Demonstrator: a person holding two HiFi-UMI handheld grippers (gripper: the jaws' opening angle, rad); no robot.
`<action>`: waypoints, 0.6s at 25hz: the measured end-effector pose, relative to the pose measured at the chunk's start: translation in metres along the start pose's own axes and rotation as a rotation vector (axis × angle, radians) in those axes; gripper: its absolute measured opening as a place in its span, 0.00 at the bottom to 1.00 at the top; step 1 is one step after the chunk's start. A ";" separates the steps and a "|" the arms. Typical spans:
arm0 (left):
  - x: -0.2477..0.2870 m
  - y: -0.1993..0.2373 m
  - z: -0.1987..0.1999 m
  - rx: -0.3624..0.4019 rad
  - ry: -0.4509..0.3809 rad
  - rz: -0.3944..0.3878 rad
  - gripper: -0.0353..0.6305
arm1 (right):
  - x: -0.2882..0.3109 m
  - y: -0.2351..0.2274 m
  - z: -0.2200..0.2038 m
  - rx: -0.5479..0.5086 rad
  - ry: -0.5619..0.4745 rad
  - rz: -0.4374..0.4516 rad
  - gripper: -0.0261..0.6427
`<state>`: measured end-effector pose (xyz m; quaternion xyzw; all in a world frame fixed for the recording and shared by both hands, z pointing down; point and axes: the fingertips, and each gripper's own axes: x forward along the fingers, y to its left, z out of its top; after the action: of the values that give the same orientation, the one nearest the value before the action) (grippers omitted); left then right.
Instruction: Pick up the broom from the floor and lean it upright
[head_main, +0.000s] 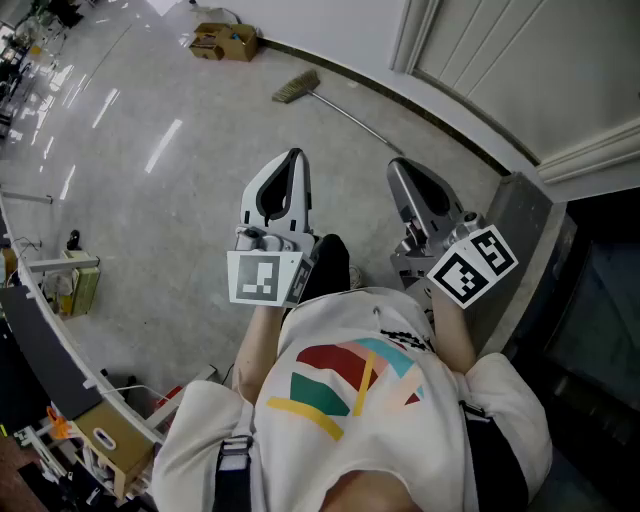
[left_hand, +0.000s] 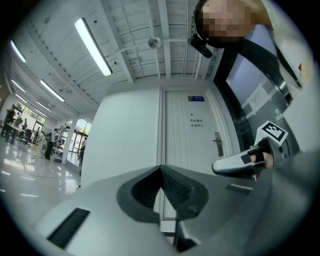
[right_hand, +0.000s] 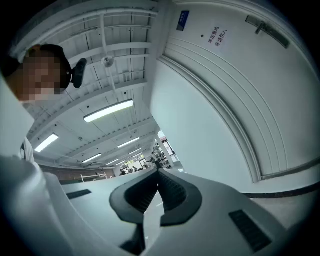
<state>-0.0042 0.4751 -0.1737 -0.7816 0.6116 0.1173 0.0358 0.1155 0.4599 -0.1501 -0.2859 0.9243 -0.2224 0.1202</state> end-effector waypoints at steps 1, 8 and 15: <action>-0.005 0.002 -0.006 0.007 0.040 0.001 0.12 | -0.003 0.002 -0.003 -0.007 0.008 -0.016 0.06; 0.039 0.063 -0.056 -0.032 0.083 0.009 0.12 | 0.051 -0.049 -0.010 -0.055 0.045 -0.084 0.06; 0.162 0.155 -0.096 -0.065 0.110 0.012 0.12 | 0.175 -0.135 0.011 -0.073 0.102 -0.127 0.06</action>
<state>-0.1043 0.2641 -0.1035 -0.7841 0.6130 0.0942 -0.0239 0.0425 0.2546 -0.1118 -0.3363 0.9168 -0.2098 0.0481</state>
